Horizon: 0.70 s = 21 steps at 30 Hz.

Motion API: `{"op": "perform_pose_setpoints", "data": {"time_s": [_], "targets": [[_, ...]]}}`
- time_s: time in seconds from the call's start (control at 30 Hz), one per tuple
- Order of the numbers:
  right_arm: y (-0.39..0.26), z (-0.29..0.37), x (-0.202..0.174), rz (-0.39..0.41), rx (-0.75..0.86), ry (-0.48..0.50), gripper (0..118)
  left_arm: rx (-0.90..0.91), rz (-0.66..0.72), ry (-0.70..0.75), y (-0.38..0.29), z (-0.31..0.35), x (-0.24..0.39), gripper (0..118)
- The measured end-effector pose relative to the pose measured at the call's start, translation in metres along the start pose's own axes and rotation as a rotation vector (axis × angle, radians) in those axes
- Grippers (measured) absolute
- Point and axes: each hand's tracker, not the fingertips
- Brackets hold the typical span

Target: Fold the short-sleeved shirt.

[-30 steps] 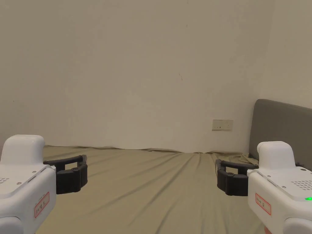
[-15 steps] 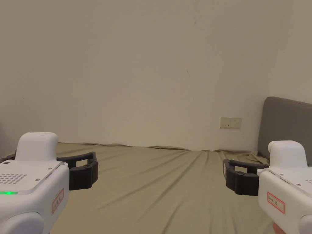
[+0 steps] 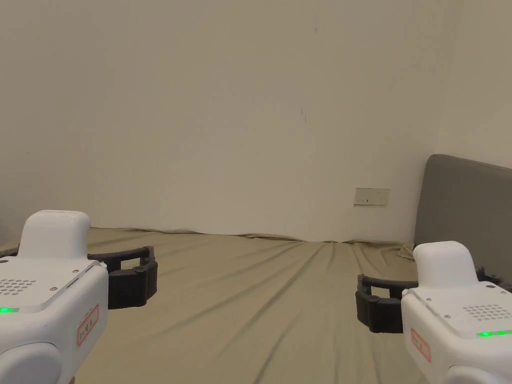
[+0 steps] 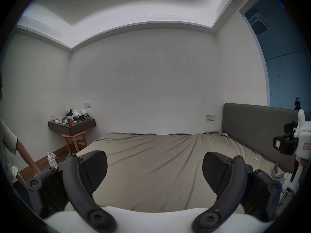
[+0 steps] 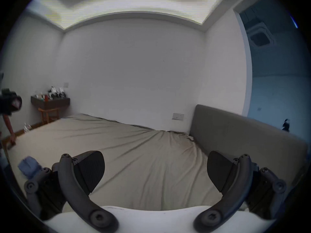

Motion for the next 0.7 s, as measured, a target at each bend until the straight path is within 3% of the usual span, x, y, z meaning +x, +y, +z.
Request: {"op": "perform_pose_setpoints", "data": {"time_s": [0.07, 0.2, 0.23, 0.4, 0.47, 0.57, 0.63, 0.7], "targets": [[-0.003, 0.001, -0.002, -0.016, 0.002, 0.004, 118, 0.004, 0.004, -0.012, -0.001, 0.0, 0.002, 118], [-0.006, -0.002, 0.012, -0.204, -0.026, 0.194, 118, -0.009, -0.001, -0.016, -0.003, -0.002, 0.005, 118], [-0.006, -0.004, 0.012, -0.211, -0.034, 0.186, 118, -0.013, -0.001, -0.019, -0.004, -0.003, 0.006, 118], [-0.001, 0.0, 0.003, -0.081, -0.015, 0.016, 118, -0.029, 0.009, -0.024, -0.008, -0.005, 0.007, 118], [0.002, 0.002, 0.002, -0.095, -0.013, 0.037, 118, -0.033, 0.016, -0.023, -0.008, -0.006, 0.007, 118], [0.005, 0.003, 0.015, -0.237, -0.087, 0.167, 118, -0.043, 0.051, -0.036, -0.006, -0.009, 0.004, 118], [0.009, -0.001, 0.024, -0.356, -0.181, 0.195, 118, -0.045, 0.076, -0.047, -0.006, -0.009, 0.003, 118], [0.015, -0.006, 0.027, -0.377, -0.272, 0.18, 118, -0.049, 0.087, -0.052, -0.006, -0.01, 0.002, 118]]}}
